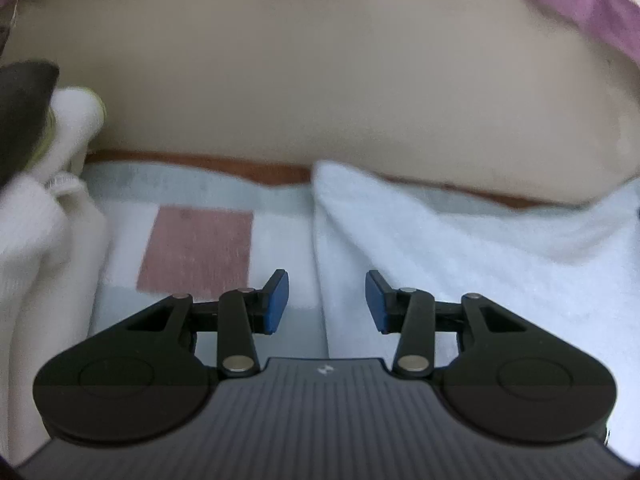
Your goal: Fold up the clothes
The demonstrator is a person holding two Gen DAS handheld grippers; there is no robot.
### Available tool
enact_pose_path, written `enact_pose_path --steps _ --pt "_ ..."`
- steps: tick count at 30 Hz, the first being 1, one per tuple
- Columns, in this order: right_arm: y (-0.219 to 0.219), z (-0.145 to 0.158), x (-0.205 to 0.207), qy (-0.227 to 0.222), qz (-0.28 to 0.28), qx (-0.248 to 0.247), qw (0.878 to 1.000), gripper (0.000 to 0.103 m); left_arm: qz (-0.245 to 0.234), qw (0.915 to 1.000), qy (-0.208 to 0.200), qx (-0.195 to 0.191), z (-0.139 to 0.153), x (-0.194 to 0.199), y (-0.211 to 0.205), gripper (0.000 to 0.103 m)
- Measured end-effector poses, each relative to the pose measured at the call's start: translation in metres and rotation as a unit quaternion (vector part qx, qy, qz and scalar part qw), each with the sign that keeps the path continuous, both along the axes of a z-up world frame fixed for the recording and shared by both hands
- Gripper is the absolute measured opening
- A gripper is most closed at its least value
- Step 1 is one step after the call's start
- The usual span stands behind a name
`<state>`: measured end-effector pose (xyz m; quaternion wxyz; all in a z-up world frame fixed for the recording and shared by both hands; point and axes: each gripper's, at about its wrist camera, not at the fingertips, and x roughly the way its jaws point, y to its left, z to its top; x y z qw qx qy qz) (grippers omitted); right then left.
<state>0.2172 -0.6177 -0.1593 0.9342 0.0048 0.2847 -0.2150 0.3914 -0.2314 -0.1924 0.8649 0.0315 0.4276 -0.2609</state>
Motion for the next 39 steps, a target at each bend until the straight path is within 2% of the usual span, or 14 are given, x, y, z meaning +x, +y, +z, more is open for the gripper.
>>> enact_pose_path --steps 3,7,12,13,15,16,19,23,29,31,32,33,36,39 --pt "0.004 0.005 -0.01 0.0 0.001 -0.033 0.999 0.005 0.015 0.9998 -0.01 0.013 -0.002 0.011 -0.008 0.042" --pt "0.002 -0.001 -0.008 0.03 -0.003 -0.03 0.999 0.005 0.008 0.9999 -0.002 -0.009 -0.009 0.023 -0.02 0.042" --pt "0.0 0.002 -0.011 0.014 0.019 -0.006 1.0 0.005 -0.011 0.9985 -0.008 -0.053 -0.017 0.024 -0.037 0.057" --pt "-0.001 0.004 -0.012 0.007 0.026 0.0 1.0 0.005 -0.009 0.9981 -0.01 -0.06 -0.017 0.023 -0.039 0.055" --pt "-0.004 0.009 -0.019 -0.016 0.049 0.019 0.998 0.005 -0.006 0.9982 -0.015 -0.059 -0.017 0.019 -0.043 0.007" --pt "-0.006 0.011 -0.022 -0.025 0.054 0.022 0.998 0.005 -0.005 0.9985 -0.017 -0.052 -0.015 0.016 -0.045 0.001" --pt "-0.008 0.017 -0.032 -0.05 0.063 0.025 0.996 0.005 0.039 0.9943 -0.076 -0.064 0.005 0.005 -0.037 0.001" --pt "-0.01 0.021 -0.04 -0.074 0.071 0.028 0.994 0.005 0.07 0.9882 -0.115 -0.073 0.024 0.003 -0.03 0.001" --pt "-0.002 0.01 -0.025 0.024 -0.039 -0.057 0.997 0.007 0.072 0.9897 -0.11 0.056 0.003 0.011 -0.054 0.004" --pt "0.0 0.006 -0.019 0.057 -0.076 -0.085 0.992 0.018 0.086 0.9903 -0.102 0.039 0.004 0.005 -0.048 0.004" --pt "0.001 0.004 -0.018 0.072 -0.095 -0.096 0.988 0.032 0.092 0.9907 -0.098 0.024 0.006 0.002 -0.043 0.008" --pt "-0.005 0.006 -0.023 0.074 -0.122 -0.072 0.987 0.043 0.091 0.9919 -0.088 0.015 0.007 -0.004 -0.038 0.011" --pt "-0.039 0.012 -0.068 0.036 -0.099 0.107 0.989 0.044 0.069 0.9963 -0.051 0.004 0.009 -0.024 -0.023 0.025" --pt "-0.039 0.007 -0.107 0.039 -0.063 0.225 0.972 0.044 0.03 0.9992 -0.016 0.021 0.005 -0.047 -0.011 0.03"
